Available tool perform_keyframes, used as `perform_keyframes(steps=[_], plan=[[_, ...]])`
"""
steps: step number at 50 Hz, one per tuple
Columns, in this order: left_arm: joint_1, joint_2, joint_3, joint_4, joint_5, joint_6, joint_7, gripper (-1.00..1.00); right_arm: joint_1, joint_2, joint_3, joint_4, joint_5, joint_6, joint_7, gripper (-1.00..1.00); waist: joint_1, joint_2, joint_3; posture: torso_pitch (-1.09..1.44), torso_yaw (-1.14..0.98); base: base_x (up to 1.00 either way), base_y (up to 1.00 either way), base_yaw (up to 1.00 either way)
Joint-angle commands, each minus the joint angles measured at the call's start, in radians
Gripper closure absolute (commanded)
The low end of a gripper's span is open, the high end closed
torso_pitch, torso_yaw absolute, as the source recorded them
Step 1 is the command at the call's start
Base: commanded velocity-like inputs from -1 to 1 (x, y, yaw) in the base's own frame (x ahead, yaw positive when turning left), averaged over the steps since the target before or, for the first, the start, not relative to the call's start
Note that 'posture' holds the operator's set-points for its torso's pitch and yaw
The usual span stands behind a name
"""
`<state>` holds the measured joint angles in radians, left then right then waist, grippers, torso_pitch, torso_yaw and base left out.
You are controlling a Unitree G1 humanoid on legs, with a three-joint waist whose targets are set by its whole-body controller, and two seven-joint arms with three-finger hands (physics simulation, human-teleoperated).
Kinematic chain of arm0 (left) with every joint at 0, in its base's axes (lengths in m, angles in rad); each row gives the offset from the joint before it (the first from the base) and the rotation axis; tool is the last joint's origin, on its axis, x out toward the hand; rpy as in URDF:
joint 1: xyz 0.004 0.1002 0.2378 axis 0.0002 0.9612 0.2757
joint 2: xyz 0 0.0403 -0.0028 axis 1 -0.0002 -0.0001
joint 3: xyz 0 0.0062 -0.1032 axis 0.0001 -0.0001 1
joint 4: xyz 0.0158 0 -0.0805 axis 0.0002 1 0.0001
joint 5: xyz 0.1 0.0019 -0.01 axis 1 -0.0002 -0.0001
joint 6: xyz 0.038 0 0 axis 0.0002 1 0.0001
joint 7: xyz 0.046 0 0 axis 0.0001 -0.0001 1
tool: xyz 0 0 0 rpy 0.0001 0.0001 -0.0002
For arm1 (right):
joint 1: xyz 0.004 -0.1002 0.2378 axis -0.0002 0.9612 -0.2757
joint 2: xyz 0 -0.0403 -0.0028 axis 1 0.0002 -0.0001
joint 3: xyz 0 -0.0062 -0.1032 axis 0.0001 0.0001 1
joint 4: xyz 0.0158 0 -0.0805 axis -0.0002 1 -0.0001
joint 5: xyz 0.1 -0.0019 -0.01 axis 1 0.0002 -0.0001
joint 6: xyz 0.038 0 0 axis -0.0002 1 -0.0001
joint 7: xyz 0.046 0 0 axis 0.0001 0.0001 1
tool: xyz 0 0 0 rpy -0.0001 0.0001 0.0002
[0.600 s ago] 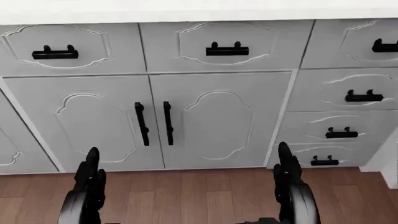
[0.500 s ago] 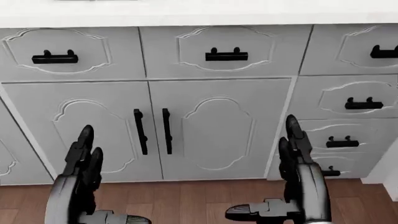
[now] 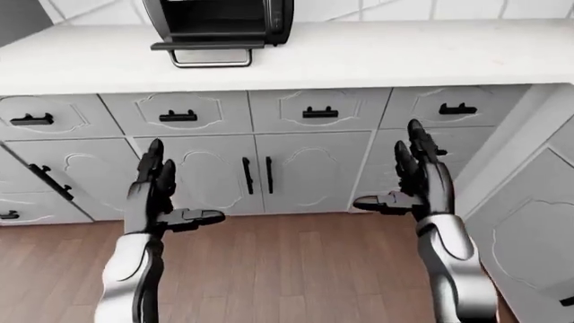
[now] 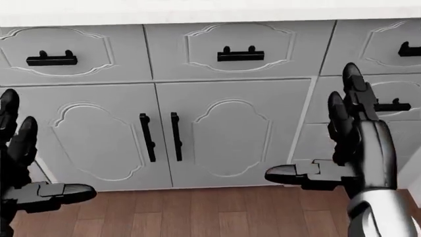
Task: Close the toaster oven door.
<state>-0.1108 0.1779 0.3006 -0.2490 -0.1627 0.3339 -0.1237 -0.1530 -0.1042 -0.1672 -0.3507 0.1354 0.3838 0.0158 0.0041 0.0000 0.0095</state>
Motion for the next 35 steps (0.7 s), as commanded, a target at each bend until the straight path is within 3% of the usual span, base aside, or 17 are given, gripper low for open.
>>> perform_keyframes(steps=[1,5,6,8,10,12,15,16,18,21,30,33,34,35], plan=[[-0.030,0.026,0.032,-0.041,-0.019,0.001,0.005,-1.00,-0.026,-0.008,-0.004,-0.048,0.007,-0.012,0.010,-1.00,0.000,0.002,-0.017,0.00,0.00,0.00,0.00,0.00],[-0.048,0.055,0.069,-0.052,-0.041,0.025,0.017,-1.00,-0.038,-0.016,-0.014,-0.066,0.012,0.011,0.012,-1.00,-0.002,0.004,-0.013,0.00,0.00,0.00,0.01,0.00],[-0.047,0.058,0.075,-0.056,-0.046,0.027,0.020,-1.00,-0.038,-0.017,-0.014,-0.068,0.012,0.011,0.014,-1.00,-0.003,0.010,-0.029,0.00,0.00,0.04,0.09,0.00],[-0.053,0.066,0.080,-0.066,-0.051,0.037,0.026,-1.00,-0.037,-0.018,-0.016,-0.072,0.014,0.011,0.018,-1.00,-0.004,0.006,0.001,0.00,0.00,0.14,0.20,0.00],[-0.058,0.074,0.087,-0.075,-0.056,0.040,0.028,-1.00,-0.043,-0.021,-0.019,-0.084,0.017,0.023,0.017,-1.00,-0.010,0.008,0.017,0.00,0.00,0.18,0.23,0.00],[-0.066,0.083,0.101,-0.074,-0.069,0.037,0.031,-1.00,-0.047,-0.024,-0.020,-0.102,0.018,0.035,0.018,-1.00,-0.013,0.025,0.017,0.00,0.00,0.18,0.23,0.00],[-0.074,0.095,0.111,-0.076,-0.081,0.046,0.039,-1.00,-0.052,-0.025,-0.021,-0.107,0.018,0.040,0.017,-1.00,-0.015,0.092,0.020,0.00,0.00,0.19,0.23,0.00],[-0.074,0.097,0.112,-0.073,-0.082,0.043,0.041,-1.00,-0.055,-0.025,-0.022,-0.113,0.021,0.047,0.016,-1.00,-0.012,0.068,0.019,0.00,0.00,0.20,0.24,0.00],[-0.080,0.105,0.117,-0.070,-0.087,0.047,0.044,-1.00,-0.056,-0.026,-0.023,-0.117,0.023,0.051,0.016,-1.00,-0.015,0.076,0.023,0.00,0.00,0.19,0.23,0.00],[-0.077,0.104,0.113,-0.074,-0.088,0.048,0.045,-1.00,-0.060,-0.027,-0.024,-0.120,0.025,0.058,0.015,-1.00,-0.014,0.057,0.020,0.00,0.00,0.19,0.23,0.00],[-0.072,0.107,0.111,-0.077,-0.080,0.042,0.035,-1.00,-0.061,-0.028,-0.024,-0.133,0.029,0.066,0.015,-1.00,0.000,-0.009,0.017,0.00,0.00,0.20,0.22,0.00],[-0.075,0.108,0.114,-0.081,-0.079,0.047,0.036,-1.00,-0.058,-0.027,-0.023,-0.123,0.025,0.054,0.016,-1.00,0.006,-0.045,0.014,0.00,0.00,0.22,0.16,0.00],[-0.075,0.108,0.114,-0.082,-0.078,0.046,0.035,-1.00,-0.059,-0.028,-0.024,-0.126,0.026,0.058,0.015,-1.00,0.000,-0.018,0.016,0.00,0.00,0.22,0.16,0.00],[-0.075,0.108,0.113,-0.081,-0.078,0.047,0.034,-1.00,-0.060,-0.028,-0.024,-0.127,0.027,0.059,0.015,-1.00,-0.004,-0.021,0.014,0.00,0.00,0.23,0.16,0.00]])
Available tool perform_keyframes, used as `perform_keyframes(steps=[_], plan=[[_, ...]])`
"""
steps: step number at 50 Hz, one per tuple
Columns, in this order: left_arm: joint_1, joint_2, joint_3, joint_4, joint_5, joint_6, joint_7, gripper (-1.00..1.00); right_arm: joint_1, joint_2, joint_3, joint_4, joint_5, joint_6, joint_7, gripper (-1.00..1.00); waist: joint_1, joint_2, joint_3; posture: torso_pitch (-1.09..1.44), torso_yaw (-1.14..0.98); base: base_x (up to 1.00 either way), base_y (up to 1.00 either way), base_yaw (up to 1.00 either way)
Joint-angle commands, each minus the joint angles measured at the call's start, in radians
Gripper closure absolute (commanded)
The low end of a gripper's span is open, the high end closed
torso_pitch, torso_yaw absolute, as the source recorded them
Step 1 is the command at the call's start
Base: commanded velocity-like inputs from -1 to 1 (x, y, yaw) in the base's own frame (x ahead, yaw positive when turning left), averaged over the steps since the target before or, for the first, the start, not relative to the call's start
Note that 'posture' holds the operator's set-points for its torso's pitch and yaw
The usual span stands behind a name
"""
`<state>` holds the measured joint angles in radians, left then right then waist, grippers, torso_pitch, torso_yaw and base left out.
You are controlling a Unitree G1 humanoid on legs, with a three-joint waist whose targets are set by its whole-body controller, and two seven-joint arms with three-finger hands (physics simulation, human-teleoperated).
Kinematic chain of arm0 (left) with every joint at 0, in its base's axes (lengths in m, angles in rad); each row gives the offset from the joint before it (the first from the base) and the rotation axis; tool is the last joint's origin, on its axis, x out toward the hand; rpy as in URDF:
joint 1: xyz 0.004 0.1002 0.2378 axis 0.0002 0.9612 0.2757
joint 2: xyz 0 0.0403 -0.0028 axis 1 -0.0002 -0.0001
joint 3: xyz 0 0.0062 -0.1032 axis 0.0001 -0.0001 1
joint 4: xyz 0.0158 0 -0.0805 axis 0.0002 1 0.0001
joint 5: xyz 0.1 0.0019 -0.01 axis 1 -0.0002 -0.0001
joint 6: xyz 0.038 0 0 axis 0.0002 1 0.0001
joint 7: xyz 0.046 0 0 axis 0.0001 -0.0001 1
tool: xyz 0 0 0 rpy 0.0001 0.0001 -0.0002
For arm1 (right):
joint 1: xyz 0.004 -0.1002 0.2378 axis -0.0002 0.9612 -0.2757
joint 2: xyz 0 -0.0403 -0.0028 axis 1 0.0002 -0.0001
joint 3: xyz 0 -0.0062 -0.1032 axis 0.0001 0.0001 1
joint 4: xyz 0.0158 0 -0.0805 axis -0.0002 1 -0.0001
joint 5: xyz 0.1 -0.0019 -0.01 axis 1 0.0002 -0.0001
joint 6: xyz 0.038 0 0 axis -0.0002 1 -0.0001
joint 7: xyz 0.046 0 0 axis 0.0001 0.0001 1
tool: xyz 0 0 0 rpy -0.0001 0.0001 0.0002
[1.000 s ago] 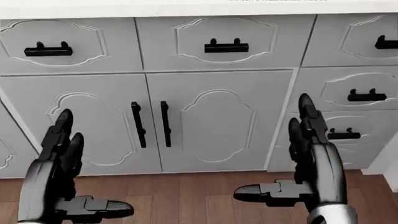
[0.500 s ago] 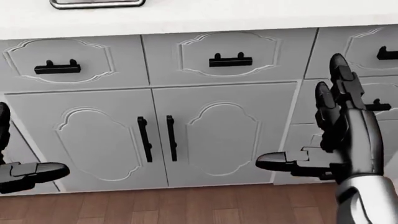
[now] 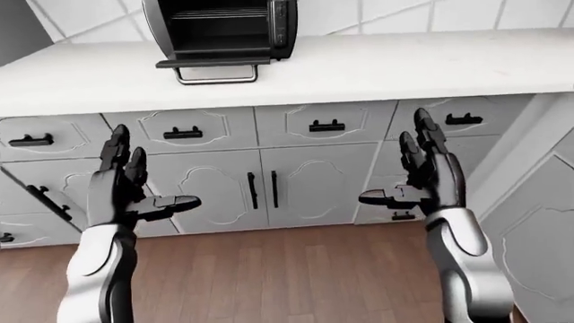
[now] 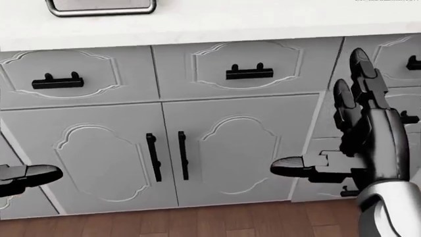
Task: Close the toaster oven door.
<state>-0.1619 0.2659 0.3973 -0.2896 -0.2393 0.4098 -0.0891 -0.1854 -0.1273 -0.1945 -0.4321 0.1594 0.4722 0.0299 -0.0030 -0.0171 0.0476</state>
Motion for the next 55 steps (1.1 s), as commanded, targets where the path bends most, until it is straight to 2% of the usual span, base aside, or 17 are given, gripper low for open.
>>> perform_keyframes(steps=[1,4,8,11,12,13,14,21,24,33,35,37,47,51,52,53,55], plan=[[-0.023,0.019,0.017,-0.041,-0.001,-0.029,-0.001,-1.00,-0.027,-0.005,0.003,-0.047,0.004,-0.028,0.001,-1.00,0.005,-0.019,-0.019,0.00,0.00,0.23,0.16,0.00],[-0.024,0.020,0.018,-0.039,0.000,-0.031,-0.002,-1.00,-0.028,-0.005,0.003,-0.049,0.005,-0.026,0.001,-1.00,-0.002,-0.017,-0.030,0.00,0.00,0.23,0.15,0.00],[-0.024,0.021,0.021,-0.033,-0.001,-0.033,-0.003,-1.00,-0.032,-0.005,-0.001,-0.059,0.014,-0.009,-0.006,-1.00,-0.012,0.024,-0.012,0.00,0.00,0.24,0.16,0.00],[-0.026,0.022,0.024,-0.038,-0.006,-0.024,0.000,-1.00,-0.034,-0.006,-0.002,-0.076,0.019,0.006,-0.011,-1.00,-0.017,0.097,-0.033,0.00,0.00,0.23,0.19,0.00],[-0.026,0.022,0.025,-0.038,-0.008,-0.021,0.001,-1.00,-0.034,-0.007,-0.001,-0.077,0.018,0.005,-0.012,-1.00,-0.017,0.134,-0.065,0.00,0.00,0.23,0.23,0.00],[-0.026,0.023,0.028,-0.043,-0.013,-0.013,0.003,-1.00,-0.037,-0.007,-0.002,-0.082,0.020,0.013,-0.015,-1.00,-0.001,0.090,-0.027,0.00,0.00,0.23,0.23,0.00],[-0.029,0.026,0.030,-0.046,-0.017,-0.007,0.005,-1.00,-0.039,-0.008,-0.001,-0.091,0.020,0.021,-0.017,-1.00,-0.003,0.101,-0.014,0.00,0.00,0.19,0.20,0.00],[-0.030,0.032,0.031,-0.057,-0.024,0.003,0.004,-1.00,-0.051,-0.011,-0.003,-0.096,0.020,0.038,-0.025,-1.00,0.010,0.029,-0.014,0.00,0.00,0.17,0.22,0.00],[-0.035,0.034,0.033,-0.052,-0.024,0.004,0.006,-1.00,-0.058,-0.012,-0.008,-0.100,0.026,0.049,-0.033,-1.00,0.012,-0.038,-0.034,0.00,0.00,0.09,0.26,0.00],[-0.034,0.036,0.038,-0.058,-0.026,0.008,0.008,-1.00,-0.061,-0.018,-0.007,-0.114,0.031,0.063,-0.037,-1.00,-0.009,0.013,-0.028,0.00,0.00,0.09,0.26,0.00],[-0.033,0.035,0.037,-0.063,-0.027,0.011,0.010,-1.00,-0.058,-0.018,-0.004,-0.119,0.026,0.061,-0.035,-1.00,-0.013,0.049,-0.025,0.00,0.00,0.09,0.27,0.00],[-0.033,0.036,0.040,-0.071,-0.032,0.018,0.010,-1.00,-0.064,-0.019,-0.008,-0.129,0.030,0.073,-0.038,-1.00,-0.013,0.120,-0.045,0.00,0.00,0.08,0.26,0.00],[-0.034,0.039,0.044,-0.079,-0.036,0.025,0.014,-1.00,-0.071,-0.022,-0.012,-0.153,0.044,0.095,-0.043,-1.00,0.002,0.023,-0.024,0.00,0.00,0.09,0.26,0.00],[-0.036,0.040,0.043,-0.082,-0.034,0.026,0.013,-1.00,-0.072,-0.023,-0.014,-0.154,0.046,0.096,-0.045,-1.00,0.005,-0.047,-0.030,0.00,0.00,0.09,0.26,0.00],[-0.037,0.041,0.043,-0.084,-0.034,0.029,0.014,-1.00,-0.073,-0.023,-0.014,-0.154,0.047,0.097,-0.046,-1.00,-0.006,-0.004,-0.031,0.00,0.00,0.09,0.25,0.00],[-0.036,0.040,0.043,-0.084,-0.034,0.028,0.013,-1.00,-0.075,-0.024,-0.015,-0.155,0.048,0.099,-0.047,-1.00,-0.001,-0.024,-0.034,0.00,0.00,0.09,0.24,0.00],[-0.039,0.042,0.042,-0.087,-0.033,0.032,0.014,-1.00,-0.076,-0.024,-0.017,-0.158,0.052,0.104,-0.049,-1.00,-0.005,-0.025,-0.040,0.00,0.00,0.08,0.24,0.00]])
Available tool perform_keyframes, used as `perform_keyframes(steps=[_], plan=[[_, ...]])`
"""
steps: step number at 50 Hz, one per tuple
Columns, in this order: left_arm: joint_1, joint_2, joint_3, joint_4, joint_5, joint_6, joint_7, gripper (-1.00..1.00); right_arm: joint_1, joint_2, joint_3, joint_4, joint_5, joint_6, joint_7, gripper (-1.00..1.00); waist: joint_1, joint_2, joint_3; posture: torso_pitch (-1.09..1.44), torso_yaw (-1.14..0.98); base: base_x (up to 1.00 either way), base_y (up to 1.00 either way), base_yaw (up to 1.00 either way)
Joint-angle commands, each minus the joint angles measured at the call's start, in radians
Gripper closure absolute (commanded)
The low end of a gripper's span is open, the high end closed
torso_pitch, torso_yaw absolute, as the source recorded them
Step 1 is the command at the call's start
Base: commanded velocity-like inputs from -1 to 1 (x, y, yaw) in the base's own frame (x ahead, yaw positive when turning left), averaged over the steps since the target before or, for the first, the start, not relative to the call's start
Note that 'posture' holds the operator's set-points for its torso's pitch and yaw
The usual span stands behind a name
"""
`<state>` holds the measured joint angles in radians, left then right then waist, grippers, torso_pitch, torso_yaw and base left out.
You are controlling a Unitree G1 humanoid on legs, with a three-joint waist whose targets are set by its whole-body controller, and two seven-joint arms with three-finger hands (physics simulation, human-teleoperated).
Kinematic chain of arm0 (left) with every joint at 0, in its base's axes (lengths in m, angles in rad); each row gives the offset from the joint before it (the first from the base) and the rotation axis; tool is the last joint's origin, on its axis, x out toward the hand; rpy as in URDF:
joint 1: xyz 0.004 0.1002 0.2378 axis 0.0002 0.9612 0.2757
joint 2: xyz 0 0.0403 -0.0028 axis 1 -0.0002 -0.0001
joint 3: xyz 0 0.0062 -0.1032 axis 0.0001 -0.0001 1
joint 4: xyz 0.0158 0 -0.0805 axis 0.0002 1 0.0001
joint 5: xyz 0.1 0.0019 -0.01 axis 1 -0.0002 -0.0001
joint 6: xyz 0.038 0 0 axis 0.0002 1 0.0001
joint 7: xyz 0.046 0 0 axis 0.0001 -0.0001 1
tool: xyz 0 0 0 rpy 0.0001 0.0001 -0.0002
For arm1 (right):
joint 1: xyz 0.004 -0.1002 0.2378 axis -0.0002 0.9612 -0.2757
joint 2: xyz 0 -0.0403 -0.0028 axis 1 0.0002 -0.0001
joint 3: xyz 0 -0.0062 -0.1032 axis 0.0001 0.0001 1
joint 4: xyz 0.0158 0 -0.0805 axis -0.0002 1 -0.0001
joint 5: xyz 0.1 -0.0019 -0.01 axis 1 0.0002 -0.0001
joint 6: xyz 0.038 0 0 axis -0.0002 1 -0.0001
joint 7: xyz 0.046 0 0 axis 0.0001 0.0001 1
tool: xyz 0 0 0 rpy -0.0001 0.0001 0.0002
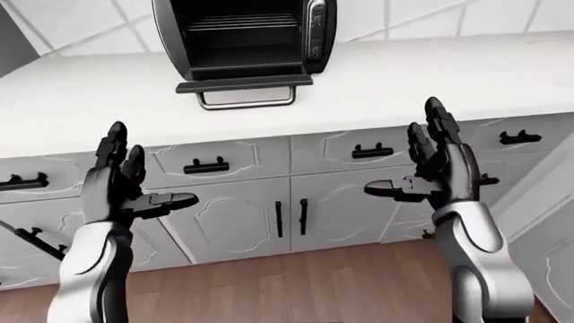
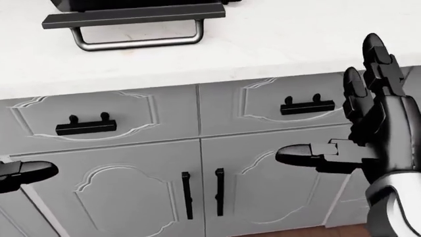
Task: Close the toaster oven door.
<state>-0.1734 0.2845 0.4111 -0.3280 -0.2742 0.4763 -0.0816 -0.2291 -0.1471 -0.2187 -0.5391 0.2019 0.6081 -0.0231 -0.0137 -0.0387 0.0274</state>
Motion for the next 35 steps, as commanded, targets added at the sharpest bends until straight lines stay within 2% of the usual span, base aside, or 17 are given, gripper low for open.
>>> perform_keyframes(steps=[1,4,6,7,8,9,10,11,17,22,24,25,26,28,30,32,35], plan=[[-0.030,0.026,0.031,-0.051,0.000,-0.030,0.007,-1.00,-0.035,-0.006,0.006,-0.052,0.011,-0.031,0.003,-1.00,0.007,0.001,-0.024,0.00,0.00,0.09,0.23,0.00],[-0.028,0.025,0.033,-0.053,-0.002,-0.032,0.006,-1.00,-0.035,-0.008,0.005,-0.053,0.013,-0.031,0.001,-1.00,0.004,0.035,-0.007,0.00,0.00,0.09,0.23,0.00],[-0.029,0.026,0.034,-0.052,-0.001,-0.032,0.007,-1.00,-0.037,-0.010,0.003,-0.055,0.015,-0.028,0.000,-1.00,-0.001,0.073,-0.003,0.00,0.00,0.09,0.23,0.00],[-0.028,0.026,0.034,-0.050,0.000,-0.035,0.006,-1.00,-0.038,-0.011,0.001,-0.055,0.016,-0.027,0.000,-1.00,-0.003,0.104,-0.011,0.00,0.00,0.09,0.23,0.00],[-0.027,0.026,0.033,-0.048,0.001,-0.038,0.005,-1.00,-0.039,-0.012,0.001,-0.056,0.017,-0.027,0.000,-1.00,-0.001,0.151,-0.025,0.00,0.00,0.09,0.23,0.00],[-0.028,0.026,0.033,-0.049,0.001,-0.036,0.006,-1.00,-0.039,-0.012,0.001,-0.056,0.017,-0.027,0.000,-1.00,0.008,0.114,-0.019,0.00,0.00,0.09,0.22,0.00],[-0.028,0.026,0.033,-0.049,0.000,-0.035,0.006,-1.00,-0.038,-0.012,0.001,-0.056,0.016,-0.029,0.000,-1.00,0.006,0.124,-0.011,0.00,0.00,0.09,0.21,0.00],[-0.027,0.025,0.033,-0.050,-0.001,-0.034,0.006,-1.00,-0.038,-0.012,0.002,-0.056,0.017,-0.029,0.000,-1.00,0.012,0.117,-0.009,0.00,0.00,0.09,0.20,0.00],[-0.028,0.027,0.036,-0.048,-0.002,-0.035,0.005,-1.00,-0.047,-0.016,-0.004,-0.061,0.023,-0.023,-0.007,-1.00,0.015,0.064,-0.005,0.00,0.00,0.08,0.16,0.00],[-0.029,0.029,0.037,-0.047,-0.003,-0.035,0.005,-1.00,-0.053,-0.021,-0.008,-0.054,0.028,-0.026,-0.010,-1.00,0.018,0.033,-0.010,0.00,0.00,0.09,0.05,0.00],[-0.029,0.029,0.037,-0.048,-0.003,-0.036,0.005,-1.00,-0.056,-0.023,-0.009,-0.054,0.029,-0.025,-0.012,-1.00,0.020,-0.004,-0.014,0.00,0.00,0.09,0.05,0.00],[-0.029,0.030,0.037,-0.048,-0.003,-0.036,0.004,-1.00,-0.056,-0.023,-0.010,-0.054,0.030,-0.024,-0.012,-1.00,0.019,-0.034,-0.023,0.00,0.00,0.09,0.05,0.00],[-0.029,0.030,0.037,-0.048,-0.003,-0.037,0.004,-1.00,-0.056,-0.024,-0.010,-0.053,0.031,-0.026,-0.013,-1.00,0.009,0.015,-0.013,0.00,0.00,0.09,0.05,0.00],[-0.029,0.030,0.037,-0.049,-0.002,-0.036,0.005,-1.00,-0.057,-0.026,-0.011,-0.057,0.033,-0.022,-0.014,-1.00,0.013,0.000,-0.010,0.00,0.00,0.10,0.01,0.00],[-0.031,0.031,0.038,-0.051,-0.003,-0.034,0.006,-1.00,-0.058,-0.027,-0.012,-0.059,0.034,-0.020,-0.015,-1.00,0.012,0.016,-0.016,0.00,0.00,0.10,0.00,0.00],[-0.032,0.031,0.039,-0.051,-0.005,-0.032,0.008,-1.00,-0.059,-0.028,-0.010,-0.063,0.034,-0.016,-0.015,-1.00,0.012,0.037,-0.007,0.00,0.00,0.09,0.00,0.00],[-0.034,0.034,0.042,-0.055,-0.009,-0.025,0.010,-1.00,-0.061,-0.028,-0.009,-0.067,0.035,-0.012,-0.017,-1.00,0.007,0.083,0.002,0.00,0.00,0.09,0.01,0.00]])
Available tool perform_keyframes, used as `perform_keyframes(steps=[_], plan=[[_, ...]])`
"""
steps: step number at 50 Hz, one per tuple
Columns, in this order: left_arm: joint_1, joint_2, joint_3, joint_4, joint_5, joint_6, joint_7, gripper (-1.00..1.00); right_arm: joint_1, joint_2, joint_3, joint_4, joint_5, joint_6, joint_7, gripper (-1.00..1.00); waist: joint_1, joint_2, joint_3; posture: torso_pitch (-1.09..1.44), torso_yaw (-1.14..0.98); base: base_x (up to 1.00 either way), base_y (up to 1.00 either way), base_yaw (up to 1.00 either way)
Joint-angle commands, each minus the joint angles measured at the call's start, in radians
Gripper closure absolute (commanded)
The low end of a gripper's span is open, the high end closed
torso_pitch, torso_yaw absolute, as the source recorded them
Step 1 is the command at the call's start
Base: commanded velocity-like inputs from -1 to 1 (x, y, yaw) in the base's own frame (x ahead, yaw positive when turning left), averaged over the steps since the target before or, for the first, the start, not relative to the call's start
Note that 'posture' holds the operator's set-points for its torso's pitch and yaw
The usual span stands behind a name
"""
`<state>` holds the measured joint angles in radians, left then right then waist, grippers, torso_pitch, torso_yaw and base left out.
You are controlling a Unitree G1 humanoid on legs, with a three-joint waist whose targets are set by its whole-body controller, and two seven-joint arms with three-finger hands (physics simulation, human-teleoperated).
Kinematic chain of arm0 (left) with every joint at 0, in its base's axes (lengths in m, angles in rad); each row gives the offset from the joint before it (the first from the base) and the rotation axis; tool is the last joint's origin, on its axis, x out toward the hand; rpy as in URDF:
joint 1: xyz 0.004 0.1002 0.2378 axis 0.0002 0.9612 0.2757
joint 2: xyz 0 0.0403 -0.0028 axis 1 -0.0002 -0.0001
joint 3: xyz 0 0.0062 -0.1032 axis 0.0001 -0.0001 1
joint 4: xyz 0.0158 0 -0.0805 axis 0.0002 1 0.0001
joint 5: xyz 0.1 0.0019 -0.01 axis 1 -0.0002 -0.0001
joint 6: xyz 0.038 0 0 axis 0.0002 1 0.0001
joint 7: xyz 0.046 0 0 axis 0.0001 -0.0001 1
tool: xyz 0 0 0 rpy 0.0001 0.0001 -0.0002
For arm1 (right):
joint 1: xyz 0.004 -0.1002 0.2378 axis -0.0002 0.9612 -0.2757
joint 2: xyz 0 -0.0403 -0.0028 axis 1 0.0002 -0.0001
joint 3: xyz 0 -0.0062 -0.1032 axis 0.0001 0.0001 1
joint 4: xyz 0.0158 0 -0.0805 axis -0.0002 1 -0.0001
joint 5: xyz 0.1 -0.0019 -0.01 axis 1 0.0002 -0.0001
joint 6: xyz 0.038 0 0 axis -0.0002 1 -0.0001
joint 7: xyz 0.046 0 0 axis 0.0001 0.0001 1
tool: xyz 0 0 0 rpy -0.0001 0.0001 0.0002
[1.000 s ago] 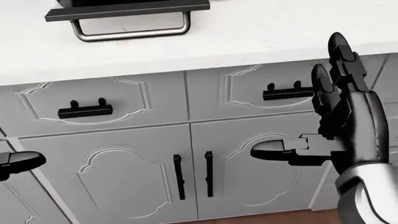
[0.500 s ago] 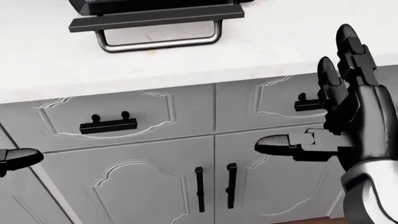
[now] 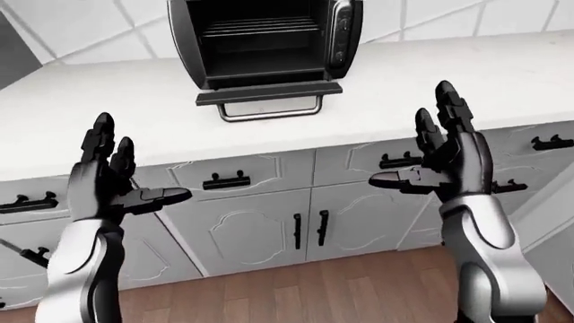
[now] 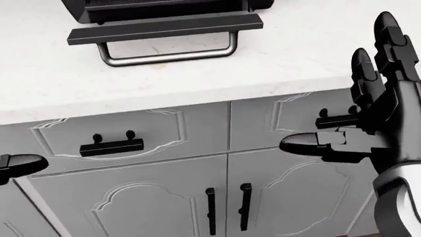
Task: Close the toaster oven door.
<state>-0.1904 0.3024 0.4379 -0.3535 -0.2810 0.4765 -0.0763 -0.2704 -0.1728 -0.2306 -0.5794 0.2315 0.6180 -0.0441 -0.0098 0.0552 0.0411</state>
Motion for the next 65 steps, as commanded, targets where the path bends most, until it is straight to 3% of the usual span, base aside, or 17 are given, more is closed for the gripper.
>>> perform_keyframes(steps=[1,2,3,10,15,16,21,25,27,36,40,49,53,54,56,62,65], plan=[[-0.017,0.015,0.014,-0.032,-0.002,-0.025,0.005,-1.00,-0.022,-0.003,0.001,-0.029,0.007,-0.018,0.003,-1.00,0.001,0.022,-0.020,0.00,0.00,0.08,0.00,0.00],[-0.017,0.016,0.014,-0.032,-0.002,-0.024,0.005,-1.00,-0.023,-0.004,0.001,-0.032,0.007,-0.016,0.002,-1.00,0.001,0.046,-0.022,0.00,0.00,0.09,0.00,0.00],[-0.019,0.017,0.015,-0.032,-0.003,-0.022,0.006,-1.00,-0.025,-0.005,0.001,-0.035,0.008,-0.012,0.001,-1.00,0.012,0.006,-0.018,0.00,0.00,0.09,0.00,0.00],[-0.016,0.019,0.018,-0.035,-0.005,-0.022,0.006,-1.00,-0.024,-0.005,0.000,-0.036,0.009,-0.013,0.001,-1.00,0.015,-0.026,-0.017,0.00,0.00,0.09,0.00,0.00],[-0.018,0.020,0.019,-0.032,-0.005,-0.024,0.005,-1.00,-0.026,-0.006,-0.001,-0.035,0.010,-0.013,-0.001,-1.00,0.015,-0.139,-0.040,0.00,0.00,0.08,0.00,0.00],[-0.019,0.021,0.020,-0.032,-0.005,-0.024,0.006,-1.00,-0.025,-0.006,-0.001,-0.031,0.009,-0.016,0.000,-1.00,0.006,-0.083,-0.027,0.00,0.00,0.09,0.00,0.00],[-0.019,0.022,0.021,-0.032,-0.006,-0.023,0.007,-1.00,-0.029,-0.010,-0.007,-0.028,0.012,-0.016,-0.001,-1.00,0.009,-0.074,-0.025,0.00,0.00,0.09,0.00,0.00],[-0.020,0.023,0.022,-0.034,-0.007,-0.022,0.008,-1.00,-0.030,-0.012,-0.005,-0.031,0.013,-0.014,-0.003,-1.00,0.005,-0.020,-0.012,0.00,0.00,0.09,0.00,0.00],[-0.020,0.024,0.023,-0.033,-0.008,-0.022,0.008,-1.00,-0.030,-0.012,-0.005,-0.035,0.014,-0.012,-0.003,-1.00,0.001,0.041,-0.026,0.00,0.00,0.09,0.00,0.00],[-0.024,0.029,0.026,-0.035,-0.015,-0.015,0.012,-1.00,-0.040,-0.016,-0.009,-0.053,0.022,0.008,-0.009,-1.00,0.015,-0.031,-0.016,0.00,0.00,0.09,0.00,0.00],[-0.025,0.029,0.026,-0.035,-0.015,-0.014,0.013,-1.00,-0.041,-0.017,-0.009,-0.055,0.024,0.011,-0.011,-1.00,0.018,-0.121,-0.032,0.00,0.00,0.09,0.00,0.00],[-0.022,0.027,0.031,-0.034,-0.024,-0.010,0.016,-1.00,-0.041,-0.017,-0.009,-0.063,0.027,0.017,-0.013,-1.00,0.008,-0.042,-0.011,0.00,0.00,0.09,0.00,0.00],[-0.023,0.027,0.035,-0.032,-0.039,0.002,0.027,-1.00,-0.043,-0.019,-0.010,-0.063,0.028,0.019,-0.012,-1.00,0.002,0.048,-0.023,0.00,0.00,0.09,0.00,0.00],[-0.025,0.028,0.036,-0.031,-0.043,0.005,0.030,-1.00,-0.045,-0.020,-0.011,-0.063,0.029,0.020,-0.013,-1.00,0.013,0.009,-0.019,0.00,0.00,0.09,0.00,0.00],[-0.024,0.033,0.042,-0.036,-0.050,0.012,0.034,-1.00,-0.047,-0.021,-0.014,-0.062,0.031,0.021,-0.013,-1.00,0.011,0.021,-0.019,0.00,0.00,0.09,0.00,0.00],[-0.036,0.086,0.099,-0.004,-0.073,0.006,0.028,-1.00,-0.078,-0.050,-0.045,-0.047,0.053,0.031,-0.022,-1.00,0.015,-0.037,-0.017,0.00,0.00,0.09,0.00,0.00],[-0.038,0.109,0.117,0.019,-0.078,-0.007,0.028,-1.00,-0.098,-0.075,-0.065,-0.031,0.066,0.031,-0.024,-1.00,0.018,-0.103,-0.029,0.00,0.00,0.09,0.00,0.00]])
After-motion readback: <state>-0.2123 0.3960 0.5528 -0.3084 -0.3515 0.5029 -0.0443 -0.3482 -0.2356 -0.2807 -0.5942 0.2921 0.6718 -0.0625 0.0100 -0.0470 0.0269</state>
